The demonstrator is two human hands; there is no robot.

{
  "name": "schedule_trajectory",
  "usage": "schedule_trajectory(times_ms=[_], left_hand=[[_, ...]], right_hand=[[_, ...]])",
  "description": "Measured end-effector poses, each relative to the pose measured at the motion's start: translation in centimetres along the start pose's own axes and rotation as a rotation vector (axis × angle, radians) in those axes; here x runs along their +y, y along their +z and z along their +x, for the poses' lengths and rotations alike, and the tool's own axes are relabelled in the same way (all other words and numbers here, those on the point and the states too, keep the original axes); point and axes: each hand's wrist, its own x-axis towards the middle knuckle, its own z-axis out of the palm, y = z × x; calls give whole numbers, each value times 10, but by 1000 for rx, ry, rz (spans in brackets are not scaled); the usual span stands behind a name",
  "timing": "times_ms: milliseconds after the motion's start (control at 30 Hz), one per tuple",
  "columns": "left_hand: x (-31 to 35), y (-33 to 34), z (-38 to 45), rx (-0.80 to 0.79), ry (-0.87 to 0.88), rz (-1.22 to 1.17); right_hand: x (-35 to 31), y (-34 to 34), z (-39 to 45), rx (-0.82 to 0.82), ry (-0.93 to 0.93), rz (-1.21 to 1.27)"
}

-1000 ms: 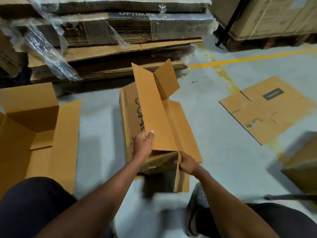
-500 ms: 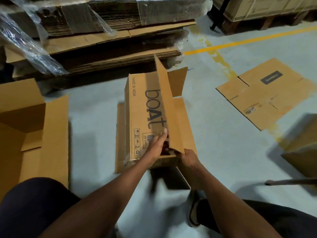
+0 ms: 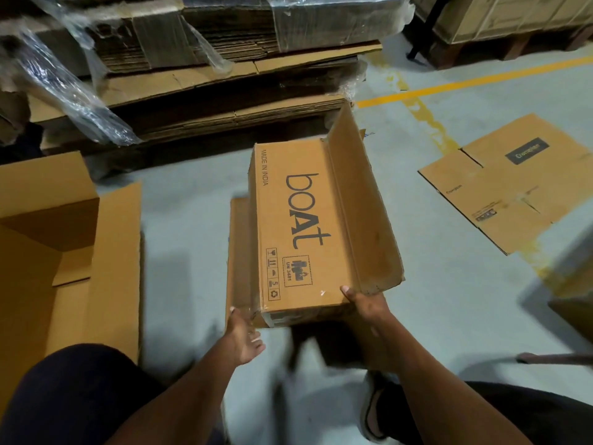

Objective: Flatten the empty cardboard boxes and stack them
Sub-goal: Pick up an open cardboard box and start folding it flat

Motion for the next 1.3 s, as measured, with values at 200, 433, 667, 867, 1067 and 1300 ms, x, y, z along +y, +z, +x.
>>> schedule_trajectory(times_ms=[200,433,667,867,1067,1300], left_hand=[[-4,9,-12,-187,231,-97],[-5,5,-32,49,733,175],[26,27,-39,-202,1200,1083],[55,13,-26,-321,1136,1301],[99,6,-23,-449,1142,1295],[163,6,10,-317,1138,1563]], right_hand=[[-5,3,-1,-1,8,-35],[-13,8,-8,8,37,-53],[-15,7,-12,-5,42,-104],[-20,7,-7,-15,88,-81],[-18,2,2,-24,85,-61],[-13,-6,6,-124,161,-80]])
